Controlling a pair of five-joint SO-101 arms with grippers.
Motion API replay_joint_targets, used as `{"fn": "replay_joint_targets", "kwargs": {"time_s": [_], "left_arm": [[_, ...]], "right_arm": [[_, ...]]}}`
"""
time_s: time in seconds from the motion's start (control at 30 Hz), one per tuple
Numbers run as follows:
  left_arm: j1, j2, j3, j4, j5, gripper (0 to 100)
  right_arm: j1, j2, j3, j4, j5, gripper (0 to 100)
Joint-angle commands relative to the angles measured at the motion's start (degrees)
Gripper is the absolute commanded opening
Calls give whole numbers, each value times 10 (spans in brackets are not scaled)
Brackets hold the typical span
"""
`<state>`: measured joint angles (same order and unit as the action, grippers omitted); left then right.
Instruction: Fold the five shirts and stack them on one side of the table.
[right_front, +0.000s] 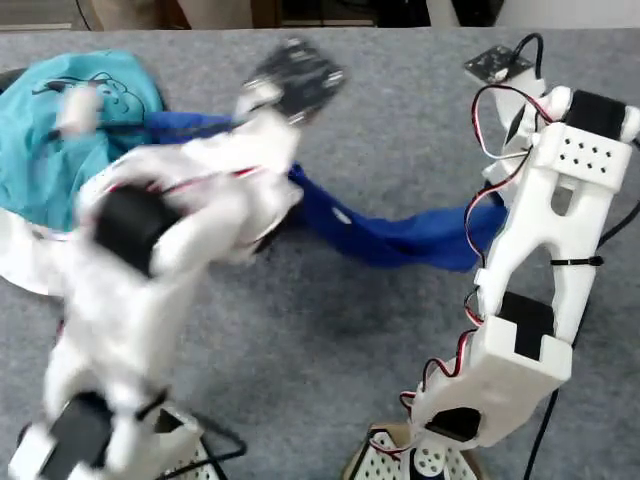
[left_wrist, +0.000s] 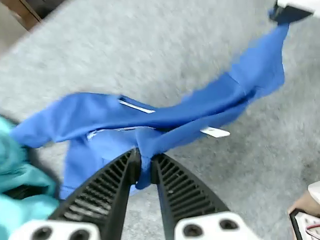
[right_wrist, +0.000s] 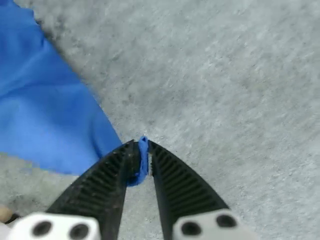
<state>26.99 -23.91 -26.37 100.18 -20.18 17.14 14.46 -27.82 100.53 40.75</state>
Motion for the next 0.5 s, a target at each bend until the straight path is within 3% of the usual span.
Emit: {"fn": "replay_joint_targets", "kwargs": {"time_s": [0.0,0.1,0.23,0.33,0.47], "left_arm": [[-40,-115,16,8,-6,18],[-98,-169,14,8,-6,18],[-169,-197,29,8,-6,18],[-198,-205,61,8,-6,18],[-203,-206,139,8,-7,18]], "right_arm": [[0,-43,-27,18,-18,147],[23,-37,-28,16,-47,339],[29,-40,11,16,17,529],[29,-38,43,16,39,544],[25,-41,64,15,63,460]]}}
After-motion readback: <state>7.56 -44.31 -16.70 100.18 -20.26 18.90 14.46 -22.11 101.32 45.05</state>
